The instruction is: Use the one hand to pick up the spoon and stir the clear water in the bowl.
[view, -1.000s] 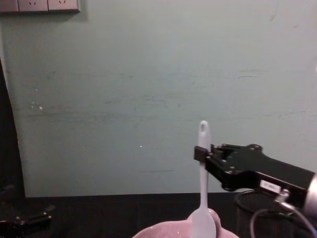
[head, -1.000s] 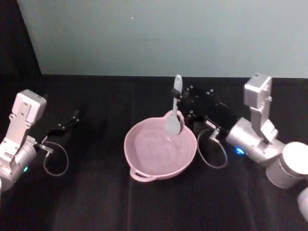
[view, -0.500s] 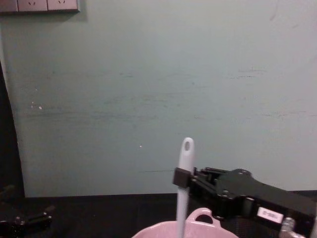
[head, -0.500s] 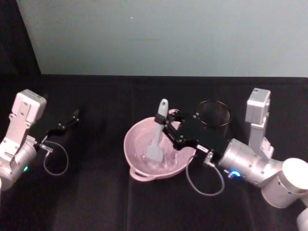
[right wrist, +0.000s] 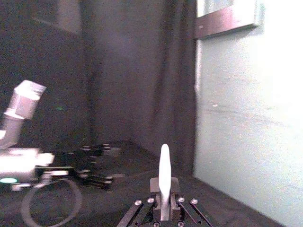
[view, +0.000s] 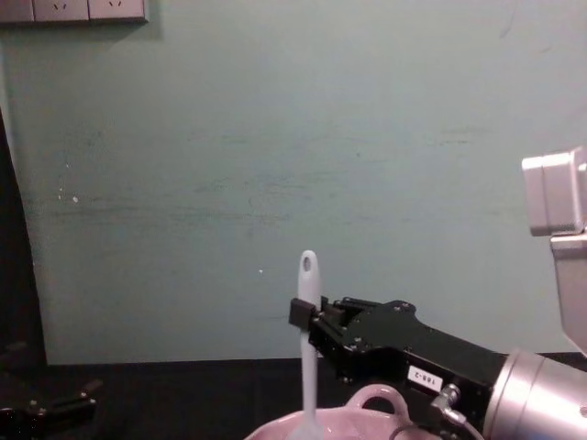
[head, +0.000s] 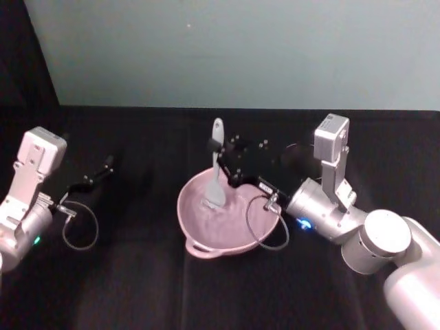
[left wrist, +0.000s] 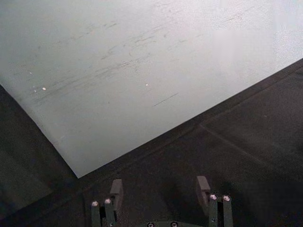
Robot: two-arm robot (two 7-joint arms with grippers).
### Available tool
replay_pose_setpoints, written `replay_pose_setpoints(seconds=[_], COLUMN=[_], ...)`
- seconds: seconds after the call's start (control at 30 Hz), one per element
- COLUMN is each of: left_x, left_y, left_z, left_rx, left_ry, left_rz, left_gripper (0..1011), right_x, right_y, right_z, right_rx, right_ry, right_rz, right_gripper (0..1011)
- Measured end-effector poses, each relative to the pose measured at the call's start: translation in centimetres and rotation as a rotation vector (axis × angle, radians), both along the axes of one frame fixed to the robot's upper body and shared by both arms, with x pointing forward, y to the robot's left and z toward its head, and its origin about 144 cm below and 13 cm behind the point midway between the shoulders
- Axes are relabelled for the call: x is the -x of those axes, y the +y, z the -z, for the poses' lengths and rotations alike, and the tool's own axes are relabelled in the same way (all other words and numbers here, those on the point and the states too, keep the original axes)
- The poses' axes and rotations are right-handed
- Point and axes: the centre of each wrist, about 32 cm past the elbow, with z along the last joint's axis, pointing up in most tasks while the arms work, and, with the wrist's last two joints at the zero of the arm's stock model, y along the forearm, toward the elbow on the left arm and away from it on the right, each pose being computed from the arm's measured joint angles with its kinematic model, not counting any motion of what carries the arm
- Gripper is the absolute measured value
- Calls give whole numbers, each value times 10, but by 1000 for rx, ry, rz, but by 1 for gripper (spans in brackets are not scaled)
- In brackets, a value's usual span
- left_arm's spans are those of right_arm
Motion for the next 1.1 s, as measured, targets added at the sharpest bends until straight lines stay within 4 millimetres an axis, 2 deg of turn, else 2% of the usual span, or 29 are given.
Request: replay_pose_setpoints(seconds=[0.27,0.5,0.67,0.9,1.1], left_x=[0,0,0,0,0], left_y=[0,0,0,0,0], left_z=[0,0,0,0,0], left_rx=[0,0,0,0,0], left_ry=[0,0,0,0,0], left_rz=[0,0,0,0,0], left_gripper=[1011,1011,1011,1011,1011], right_x=[-6,5,22,38,39], right_y=[-13,-37,-49,-44,-23], right_z=[1,-8,-16,-21,-16], right_rx=[8,33,58,29,-7], right_ry=[-40,-34,9,87,110], right_rz=[115,133,76,-34,-96], right_gripper=[111,112,112,112,112])
